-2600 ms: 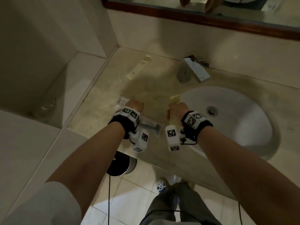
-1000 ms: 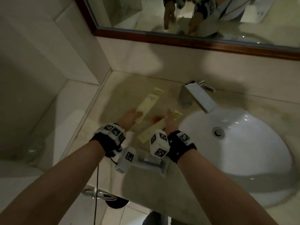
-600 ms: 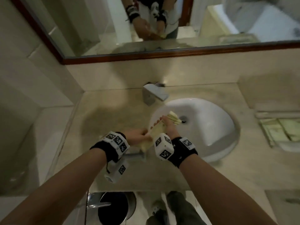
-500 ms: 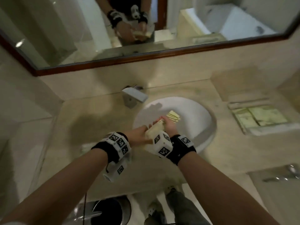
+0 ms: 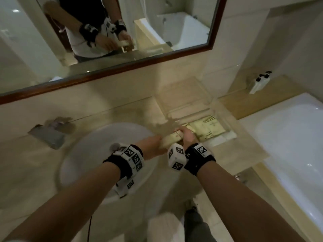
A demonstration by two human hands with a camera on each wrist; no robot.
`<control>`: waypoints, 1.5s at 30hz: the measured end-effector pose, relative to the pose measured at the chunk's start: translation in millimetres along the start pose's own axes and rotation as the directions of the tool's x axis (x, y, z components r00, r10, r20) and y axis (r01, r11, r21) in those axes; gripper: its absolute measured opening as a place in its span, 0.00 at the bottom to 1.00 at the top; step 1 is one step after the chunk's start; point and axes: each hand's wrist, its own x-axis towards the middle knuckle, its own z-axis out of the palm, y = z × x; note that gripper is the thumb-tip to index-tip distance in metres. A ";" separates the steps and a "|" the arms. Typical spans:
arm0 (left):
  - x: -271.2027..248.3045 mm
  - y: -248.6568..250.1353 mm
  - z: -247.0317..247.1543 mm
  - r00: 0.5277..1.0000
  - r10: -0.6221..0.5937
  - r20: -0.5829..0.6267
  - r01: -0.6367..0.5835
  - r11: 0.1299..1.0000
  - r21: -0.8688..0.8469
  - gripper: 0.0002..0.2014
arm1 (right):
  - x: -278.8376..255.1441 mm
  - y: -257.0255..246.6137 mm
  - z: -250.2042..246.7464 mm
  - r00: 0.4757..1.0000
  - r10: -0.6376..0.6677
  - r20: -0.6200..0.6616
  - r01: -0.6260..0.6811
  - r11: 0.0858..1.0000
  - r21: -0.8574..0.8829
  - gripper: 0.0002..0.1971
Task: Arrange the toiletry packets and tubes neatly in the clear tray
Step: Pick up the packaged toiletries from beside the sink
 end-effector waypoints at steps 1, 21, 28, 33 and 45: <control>22.3 12.2 3.2 1.000 -0.021 0.006 0.021 1.000 -0.010 0.23 | 15.8 -16.4 -19.3 0.999 0.025 -0.038 -0.027 0.998 -0.056 0.12; 193.4 69.3 43.9 0.970 -0.087 -0.225 0.104 0.992 0.065 0.19 | 163.2 -100.9 -112.7 0.931 -0.334 -0.144 0.068 0.548 -0.834 0.21; 201.1 67.9 42.2 0.969 -0.069 -0.237 0.077 0.997 0.023 0.15 | 170.2 -102.0 -108.3 0.906 -0.413 -0.094 0.144 0.509 -0.849 0.21; 195.6 66.7 33.2 0.959 -0.091 -0.269 0.077 0.995 -0.063 0.17 | 159.3 -109.4 -103.8 0.894 -0.444 -0.060 0.166 0.453 -0.876 0.22; 114.4 -3.5 34.7 0.752 -0.540 -0.378 0.188 0.725 -0.663 0.07 | 105.5 -50.2 -6.6 0.825 -0.452 0.339 0.545 0.478 -0.689 0.12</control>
